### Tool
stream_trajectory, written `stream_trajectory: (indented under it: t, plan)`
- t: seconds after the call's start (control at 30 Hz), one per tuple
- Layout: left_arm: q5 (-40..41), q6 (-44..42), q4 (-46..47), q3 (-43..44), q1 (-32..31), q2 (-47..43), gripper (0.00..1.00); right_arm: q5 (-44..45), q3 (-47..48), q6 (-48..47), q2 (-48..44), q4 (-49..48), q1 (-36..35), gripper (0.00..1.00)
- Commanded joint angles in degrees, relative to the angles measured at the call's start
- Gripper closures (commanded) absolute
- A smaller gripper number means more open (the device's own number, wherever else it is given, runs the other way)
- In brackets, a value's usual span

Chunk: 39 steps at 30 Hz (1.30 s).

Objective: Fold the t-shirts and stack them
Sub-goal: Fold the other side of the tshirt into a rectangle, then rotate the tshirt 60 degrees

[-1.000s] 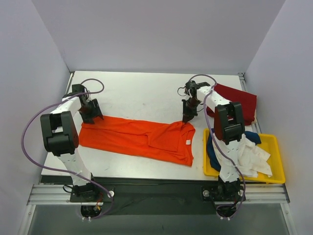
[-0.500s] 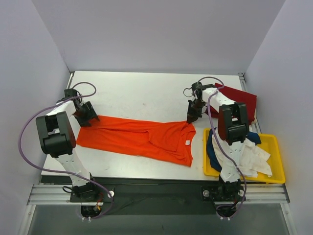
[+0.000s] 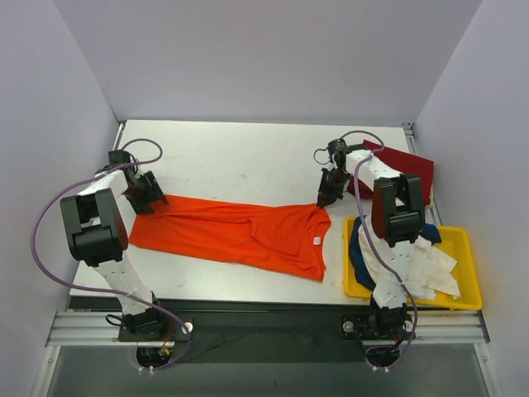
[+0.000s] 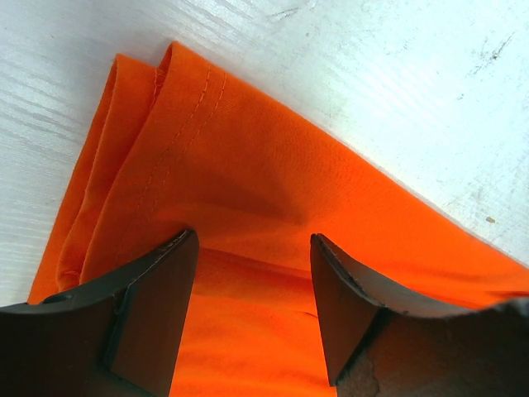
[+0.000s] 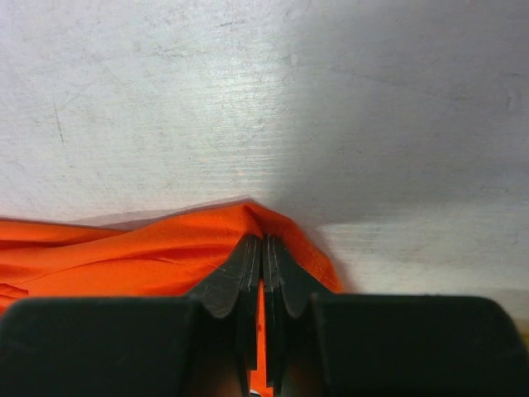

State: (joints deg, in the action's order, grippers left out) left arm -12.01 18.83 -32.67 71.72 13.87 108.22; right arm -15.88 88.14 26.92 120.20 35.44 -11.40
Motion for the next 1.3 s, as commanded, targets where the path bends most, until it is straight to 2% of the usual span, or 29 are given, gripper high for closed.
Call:
stream_trajectory:
  t: [0.0, 0.23, 0.43, 0.67, 0.8, 0.93, 1.27]
  plan:
    - [2.8, -2.5, 1.7, 0.4, 0.5, 0.9, 0.32, 2.3, -0.5, 0.2, -4.4, 1.6, 0.9, 0.98]
    - [1.5, -2.4, -0.1, 5.5, 0.2, -2.2, 0.30, 3.6, 0.2, 0.2, -9.8, 1.8, 0.7, 0.72]
    - [0.2, -2.1, -1.6, 8.8, -0.9, -4.8, 0.30, 5.8, 0.3, -0.1, -14.9, 2.1, -2.3, 0.61]
    - [-3.3, -1.0, 1.5, 6.7, -8.1, -4.4, 0.30, 2.4, -3.4, 2.2, -15.8, 1.0, -11.3, 0.58]
    - [-9.1, 0.2, 5.0, 3.1, -10.9, -3.0, 0.30, -1.5, -8.8, 5.0, -13.8, -4.2, -13.6, 0.58]
    - [-11.8, 0.9, 6.2, 0.8, -11.5, -0.7, 0.30, -2.1, -10.9, 5.5, -11.4, -5.7, -13.7, 0.58]
    - [-8.6, -1.0, 4.6, -4.3, -11.4, -0.6, 0.30, 3.7, -8.0, 5.3, -2.6, -3.2, -13.6, 0.58]
